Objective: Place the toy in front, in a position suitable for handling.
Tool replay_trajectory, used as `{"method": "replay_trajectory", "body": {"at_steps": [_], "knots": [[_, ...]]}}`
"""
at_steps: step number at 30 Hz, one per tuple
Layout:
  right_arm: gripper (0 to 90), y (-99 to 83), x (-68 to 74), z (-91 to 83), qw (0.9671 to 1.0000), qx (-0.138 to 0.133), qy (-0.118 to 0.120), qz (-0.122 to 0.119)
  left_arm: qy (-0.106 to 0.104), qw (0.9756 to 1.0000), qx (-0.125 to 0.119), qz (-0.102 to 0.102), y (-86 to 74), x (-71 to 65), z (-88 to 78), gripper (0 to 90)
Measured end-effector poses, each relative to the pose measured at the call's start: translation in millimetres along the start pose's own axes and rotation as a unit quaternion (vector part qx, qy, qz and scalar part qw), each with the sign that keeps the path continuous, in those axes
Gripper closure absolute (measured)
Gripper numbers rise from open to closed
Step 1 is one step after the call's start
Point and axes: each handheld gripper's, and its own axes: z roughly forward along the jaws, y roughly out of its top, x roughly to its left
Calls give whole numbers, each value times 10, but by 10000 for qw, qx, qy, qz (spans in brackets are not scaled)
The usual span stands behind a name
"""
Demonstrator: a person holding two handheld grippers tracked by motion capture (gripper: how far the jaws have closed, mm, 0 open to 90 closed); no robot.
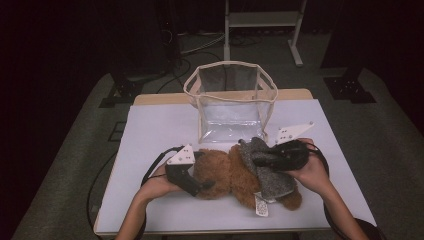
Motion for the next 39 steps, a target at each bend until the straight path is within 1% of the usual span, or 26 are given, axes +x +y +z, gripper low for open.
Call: {"method": "replay_trajectory", "body": {"at_steps": [2, 4, 7, 9, 11, 13, 16, 18, 20, 23, 24, 27, 28, 31, 35, 36, 37, 38, 39], "knots": [[698, 69, 51, 92, 9999, 32, 59, -93, 4, 10000, 9, 5, 4, 1, 5, 0], [685, 164, 119, 244, 9996, 109, 145, -217, 8, 10000, 24, -1, 5, 2, 7, 0], [660, 252, 183, 419, 9990, 162, 173, -367, 15, 10000, 19, -19, -2, 4, 6, 0], [659, 278, 193, 467, 9988, 192, 172, -422, 22, 10000, 5, -34, -7, 3, 4, 0], [658, 267, 170, 438, 9989, 174, 221, -387, 7, 10000, -32, -46, -5, 1, 6, 0], [657, 234, 135, 365, 9992, 146, 243, -294, -5, 10000, -29, -25, 3, 1, 7, 0], [659, 174, 79, 225, 9996, 134, 146, -181, -17, 10000, -16, -32, 10, 6, 9, 0], [659, 138, 47, 171, 9998, 130, 144, -95, -37, 10000, -10, -35, 17, 13, 12, 0], [658, 133, 38, 173, 9998, 133, 163, -57, -53, 10000, 9, -23, 28, 24, 19, 0], [656, 187, 62, 247, 9997, 172, 118, -127, -94, 9999, 29, -25, 40, 46, 32, 0], [655, 214, 80, 302, 9996, 194, 117, -180, -111, 9999, 42, 5, 45, 53, 34, 0], [653, 231, 88, 352, 9994, 220, 134, -220, -128, 9999, 42, 3, 46, 57, 37, 0], [653, 229, 81, 325, 9994, 242, 131, -210, -145, 9999, -13, -21, 41, 56, 38, 0], [654, 184, 47, 215, 9995, 250, 91, -156, -160, 9999, -5, -35, 42, 56, 30, 0], [655, 76, -18, 90, 9999, 126, 76, 41, -134, 9999, 2, -56, 45, 46, 33, 0], [655, 76, -18, 90, 9999, 126, 76, 41, -134, 9999, 2, -56, 45, 46, 33, 0], [657, 55, -21, 88, 9999, 74, 95, 98, -107, 9999, 13, -75, 43, 39, 31, 0], [657, 55, -21, 88, 9999, 74, 95, 98, -107, 9999, 13, -75, 43, 39, 31, 0], [656, 78, -4, 125, 9999, 117, 73, 43, -87, 9999, 61, -52, 41, 30, 25, 0]]}}
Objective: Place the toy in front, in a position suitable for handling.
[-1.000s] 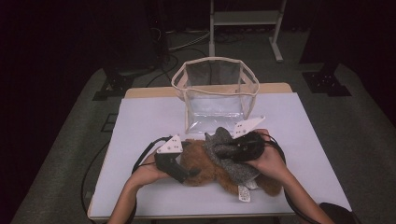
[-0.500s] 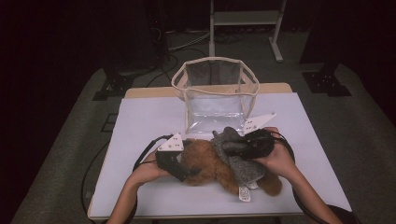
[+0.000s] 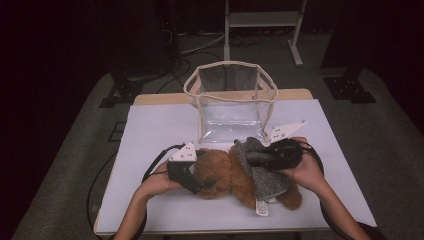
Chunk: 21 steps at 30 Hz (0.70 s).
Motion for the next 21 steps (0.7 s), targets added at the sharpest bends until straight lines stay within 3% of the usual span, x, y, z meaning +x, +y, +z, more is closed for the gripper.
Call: {"method": "replay_trajectory", "body": {"at_steps": [7, 13, 16, 20, 21], "knots": [[653, 120, 54, 170, 9998, 97, 24, -181, -34, 10000, 2, -27, 2, 20, 5, 0], [668, 77, 19, 43, 9999, 107, 35, -110, -36, 10000, -6, 17, 8, 11, 5, 0], [674, 25, -29, -29, 9999, 32, 109, 50, -45, 10000, 17, 59, 17, 19, 13, 0], [676, 72, -13, 59, 9999, 35, 162, 19, -37, 9999, 37, 92, 24, 8, 18, 0], [680, 131, 10, 154, 9997, 40, 228, -14, -36, 9999, 41, 106, 24, 5, 19, 0]]}}
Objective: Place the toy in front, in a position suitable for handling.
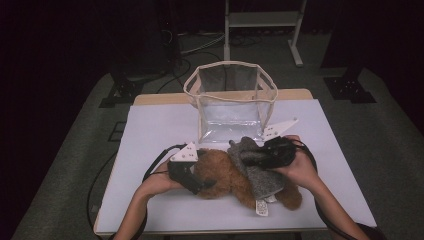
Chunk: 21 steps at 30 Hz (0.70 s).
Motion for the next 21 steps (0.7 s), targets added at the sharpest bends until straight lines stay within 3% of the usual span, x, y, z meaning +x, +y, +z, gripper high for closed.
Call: {"method": "replay_trajectory", "body": {"at_steps": [5, 8, 13, 21], "knots": [[681, 155, 10, 276, 9997, 65, 227, -58, 36, 9999, 60, 94, -10, -10, -7, 0], [681, 202, -37, 294, 9997, 111, 225, -79, 65, 10000, 10, 54, -20, -16, -16, 0], [691, 115, -168, 24, 10000, 41, 49, 56, 95, 9999, 18, 138, -22, -46, -20, 0], [695, -251, -365, -545, 9981, -153, -230, 545, 168, 9998, 51, 117, -26, -80, -36, 0]]}}
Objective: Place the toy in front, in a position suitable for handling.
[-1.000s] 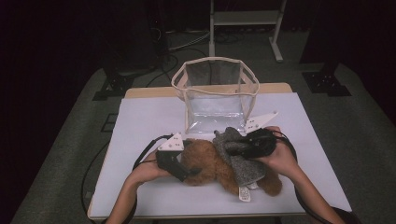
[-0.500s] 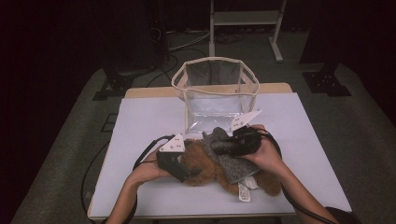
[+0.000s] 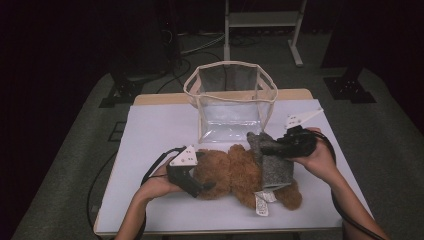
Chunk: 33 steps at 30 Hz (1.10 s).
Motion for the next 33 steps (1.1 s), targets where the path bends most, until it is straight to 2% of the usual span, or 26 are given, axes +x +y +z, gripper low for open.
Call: {"method": "replay_trajectory", "body": {"at_steps": [3, 6, 10, 11, 13, 15, 18, 22, 25, 28, 29, 33], "knots": [[695, -78, -21, -57, 10000, 1, -12, 68, 3, 10000, 3, 13, -1, 2, -7, 0], [698, -91, 25, 15, 9999, 27, 148, 60, -2, 10000, -10, 5, 5, 8, -14, 0], [705, -65, 177, 229, 9992, 129, 341, -140, -39, 10000, -62, -3, 21, 7, -44, 0], [705, -65, 177, 229, 9992, 129, 341, -140, -39, 10000, -62, -3, 21, 7, -44, 0], [703, -60, 309, 295, 9983, 133, 480, -287, -130, 9999, -48, 1, 18, -3, -36, 0], [701, -67, 338, 274, 9984, 120, 446, -334, -143, 9999, -51, -4, 13, -8, -28, 0], [702, -83, 308, 222, 9986, 62, 448, -291, -156, 9999, -57, 18, 13, -17, -22, 0], [703, -67, 175, 104, 9994, -118, 309, -110, -119, 9998, 0, 134, 8, -38, -6, 0], [701, -18, 132, 141, 9994, -177, 288, -80, -117, 9998, -8, 149, 7, -36, -4, 0], [698, 44, 158, 295, 9992, -99, 363, -166, -116, 9998, 11, 169, 5, -32, -6, 0], [698, 69, 185, 379, 9989, -2, 383, -262, -113, 9998, 25, 173, 5, -33, -8, 0], [698, 70, 168, 340, 9990, 15, 344, -269, -104, 9999, -1, 132, 3, -34, -12, 0]]}}
